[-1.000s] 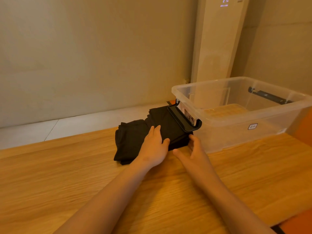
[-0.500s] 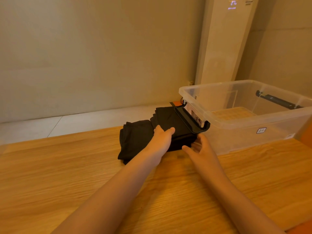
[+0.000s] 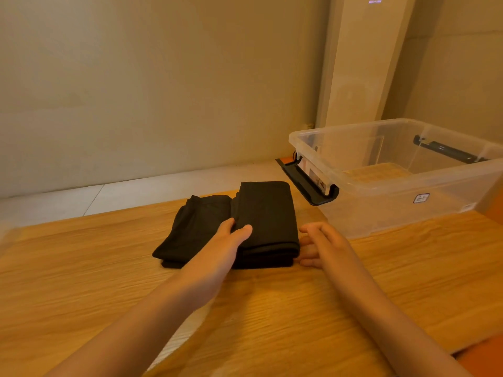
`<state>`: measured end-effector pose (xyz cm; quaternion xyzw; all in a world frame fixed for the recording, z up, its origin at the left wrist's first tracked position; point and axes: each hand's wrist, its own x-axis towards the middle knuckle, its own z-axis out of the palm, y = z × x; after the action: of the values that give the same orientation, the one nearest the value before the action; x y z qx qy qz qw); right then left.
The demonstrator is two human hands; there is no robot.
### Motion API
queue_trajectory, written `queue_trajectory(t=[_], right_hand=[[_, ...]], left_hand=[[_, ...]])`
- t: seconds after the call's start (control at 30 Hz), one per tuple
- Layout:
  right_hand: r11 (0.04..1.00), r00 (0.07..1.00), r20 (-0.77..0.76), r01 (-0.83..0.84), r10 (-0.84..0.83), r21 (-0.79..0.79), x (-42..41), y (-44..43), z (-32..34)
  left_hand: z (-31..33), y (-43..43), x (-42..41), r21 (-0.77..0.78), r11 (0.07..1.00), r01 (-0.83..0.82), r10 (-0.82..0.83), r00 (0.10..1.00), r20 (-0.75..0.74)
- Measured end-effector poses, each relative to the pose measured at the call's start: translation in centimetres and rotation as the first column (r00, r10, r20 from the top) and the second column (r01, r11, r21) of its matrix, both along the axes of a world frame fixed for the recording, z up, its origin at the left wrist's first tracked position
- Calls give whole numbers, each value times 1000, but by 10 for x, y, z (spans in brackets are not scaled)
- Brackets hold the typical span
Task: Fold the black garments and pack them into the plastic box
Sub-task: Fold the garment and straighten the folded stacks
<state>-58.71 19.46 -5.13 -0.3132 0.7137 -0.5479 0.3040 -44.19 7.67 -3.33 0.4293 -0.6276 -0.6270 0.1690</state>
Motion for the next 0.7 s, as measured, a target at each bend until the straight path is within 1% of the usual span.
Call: queue_trajectory(t=[0.13,0.23,0.37,0.47,0.6,0.7], right_hand=[[992,999,0,-35,35,125,-4,-18,13],[987,998,-13,-60,62,151,-8,-36,23],[987,999,35,-43,38,155,-11,-53,30],[988,997,72,-21,10,151,-7,-62,32],[995,998,23,63,-65,75,-3,-72,31],[995,996,4,88,-89,37,0,-75,29]], left_hand=[[12,0,3,-117,993,-5,11,998,58],[19,-5,-10,-106,994,1,5,998,57],[20,-20,-27,-82,996,-32,39,997,74],[16,-29,-32,-25,998,-52,54,996,69],[13,-33,-31,50,996,-70,71,997,-8],[13,-37,-28,62,994,-92,95,994,-49]])
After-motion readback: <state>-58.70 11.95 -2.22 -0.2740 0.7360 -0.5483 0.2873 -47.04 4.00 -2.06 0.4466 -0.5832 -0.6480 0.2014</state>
